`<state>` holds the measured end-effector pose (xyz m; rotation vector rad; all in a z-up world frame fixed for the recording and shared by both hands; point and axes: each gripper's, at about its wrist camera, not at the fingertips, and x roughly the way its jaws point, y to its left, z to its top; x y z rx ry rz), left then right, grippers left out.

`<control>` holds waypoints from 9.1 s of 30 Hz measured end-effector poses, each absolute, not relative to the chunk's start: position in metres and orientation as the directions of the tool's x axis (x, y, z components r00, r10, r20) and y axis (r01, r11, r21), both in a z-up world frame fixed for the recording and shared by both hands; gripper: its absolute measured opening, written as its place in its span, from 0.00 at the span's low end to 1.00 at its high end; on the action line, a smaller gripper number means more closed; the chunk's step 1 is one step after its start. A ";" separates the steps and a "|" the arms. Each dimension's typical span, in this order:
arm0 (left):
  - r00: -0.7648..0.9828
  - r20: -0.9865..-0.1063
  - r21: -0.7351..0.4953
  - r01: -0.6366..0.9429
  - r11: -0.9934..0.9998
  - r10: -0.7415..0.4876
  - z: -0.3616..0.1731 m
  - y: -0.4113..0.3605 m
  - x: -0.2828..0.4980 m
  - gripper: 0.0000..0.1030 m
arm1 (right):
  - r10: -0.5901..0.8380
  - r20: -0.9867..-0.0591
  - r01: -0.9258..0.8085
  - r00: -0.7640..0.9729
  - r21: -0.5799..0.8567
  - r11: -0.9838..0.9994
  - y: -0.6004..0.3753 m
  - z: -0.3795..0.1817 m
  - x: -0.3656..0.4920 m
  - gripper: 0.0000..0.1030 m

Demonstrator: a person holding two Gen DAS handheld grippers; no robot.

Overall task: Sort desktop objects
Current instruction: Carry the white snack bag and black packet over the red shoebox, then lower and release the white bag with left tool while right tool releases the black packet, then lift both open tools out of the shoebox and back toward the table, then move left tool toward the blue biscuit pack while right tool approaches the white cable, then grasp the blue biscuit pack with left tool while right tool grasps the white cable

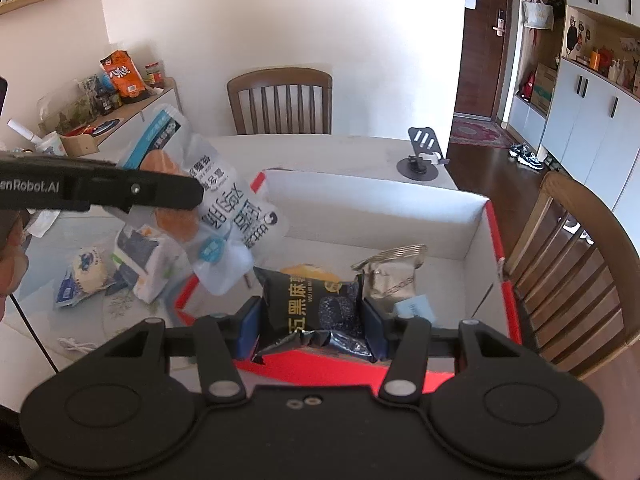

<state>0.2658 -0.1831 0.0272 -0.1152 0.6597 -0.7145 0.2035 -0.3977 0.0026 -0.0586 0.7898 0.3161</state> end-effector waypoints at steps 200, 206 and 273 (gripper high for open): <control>0.708 -0.660 -0.151 0.203 0.968 -0.251 -0.065 0.092 0.173 0.99 | 0.368 -0.700 -0.420 0.612 0.107 0.901 -0.149 -0.019 0.186 0.78; 0.702 -0.680 -0.130 0.167 0.977 -0.210 -0.078 0.097 0.183 0.99 | 0.372 -0.722 -0.438 0.584 0.105 0.893 -0.135 -0.030 0.192 0.76; 0.687 -0.722 0.002 0.122 0.993 -0.083 -0.126 0.113 0.218 0.44 | 0.263 -0.839 -0.485 0.476 -0.001 0.874 -0.080 -0.120 0.151 0.70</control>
